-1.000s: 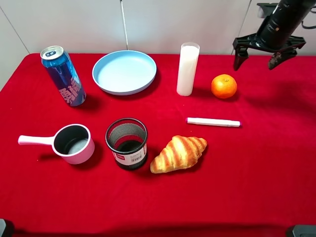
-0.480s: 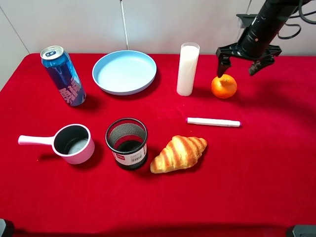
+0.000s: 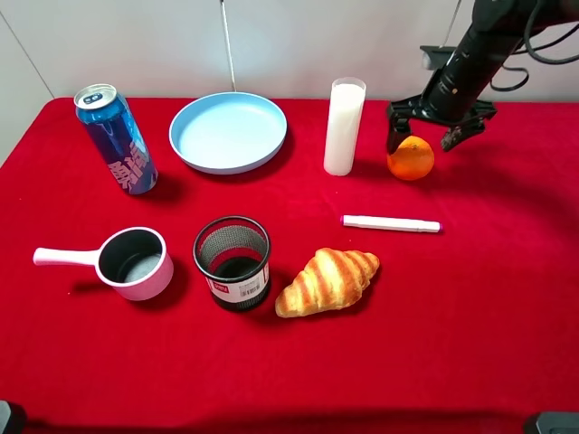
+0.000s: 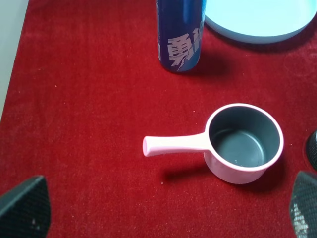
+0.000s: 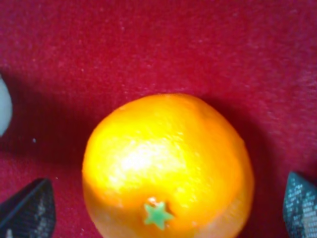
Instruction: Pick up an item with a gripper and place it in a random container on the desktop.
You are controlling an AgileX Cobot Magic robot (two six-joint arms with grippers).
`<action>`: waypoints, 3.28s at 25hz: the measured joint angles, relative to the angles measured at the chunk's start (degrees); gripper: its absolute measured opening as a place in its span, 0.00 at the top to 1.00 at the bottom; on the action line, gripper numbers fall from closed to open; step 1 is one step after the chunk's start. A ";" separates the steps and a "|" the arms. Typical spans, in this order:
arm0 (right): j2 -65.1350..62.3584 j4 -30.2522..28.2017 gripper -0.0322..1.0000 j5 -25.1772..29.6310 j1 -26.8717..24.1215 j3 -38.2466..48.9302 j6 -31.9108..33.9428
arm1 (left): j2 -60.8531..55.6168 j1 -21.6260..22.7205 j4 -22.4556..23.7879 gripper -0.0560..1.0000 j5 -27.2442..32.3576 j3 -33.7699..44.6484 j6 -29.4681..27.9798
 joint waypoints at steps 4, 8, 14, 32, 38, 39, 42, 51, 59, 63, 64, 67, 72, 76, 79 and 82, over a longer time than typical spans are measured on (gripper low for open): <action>1.36 1.01 0.30 -0.95 0.00 0.00 -0.88 | 0.00 0.00 0.00 0.04 0.00 0.00 0.00; 2.73 1.27 0.30 -1.13 0.00 0.00 -0.88 | 0.00 0.00 0.00 0.04 0.00 0.00 0.00; 3.17 1.27 0.30 -1.13 0.00 0.00 -0.88 | 0.00 0.00 0.00 0.04 0.00 0.00 0.00; 3.17 1.27 0.43 -0.41 0.00 -0.05 -0.92 | 0.00 0.00 0.00 0.04 0.00 0.00 0.00; 2.96 1.27 0.43 0.16 0.00 -0.05 -0.87 | 0.00 0.00 0.00 0.04 0.00 0.00 0.00; 2.60 1.27 0.43 0.69 0.00 -0.05 -0.75 | 0.00 0.00 0.00 0.04 0.00 0.00 0.00; 1.21 1.18 0.43 1.91 0.00 -0.05 -0.40 | 0.00 0.00 0.00 0.04 0.00 0.00 0.00; -4.65 -1.22 0.43 6.04 0.00 -0.05 1.82 | 0.00 0.00 0.00 0.04 0.00 0.00 0.00; -9.90 -2.57 0.43 10.37 0.00 -0.05 4.22 | 0.00 0.00 0.00 0.04 0.00 0.00 0.00; -12.26 -3.04 0.43 12.71 0.00 -0.05 5.32 | 0.00 0.00 0.00 0.04 0.00 0.00 0.00; -12.90 -3.04 0.43 13.26 0.00 -0.05 5.42 | 0.00 0.00 0.00 0.04 0.00 0.00 0.00; -14.73 -3.08 0.43 15.22 0.08 -0.05 5.59 | 0.00 0.00 0.00 0.04 0.00 0.00 0.00; -17.70 -6.33 0.43 16.92 2.77 -0.05 7.65 | 0.00 0.00 0.00 0.04 0.00 0.00 0.00; -20.04 -7.98 0.43 17.68 5.63 -0.05 9.44 | 0.00 0.00 0.00 0.04 0.00 0.00 0.00; -21.45 -8.61 0.43 18.81 7.38 -0.05 10.31 | 0.00 0.00 0.00 0.04 0.00 0.00 0.00; -22.79 -8.61 0.43 19.59 9.05 -0.05 11.29 | 0.00 0.00 0.00 0.04 0.00 0.00 0.00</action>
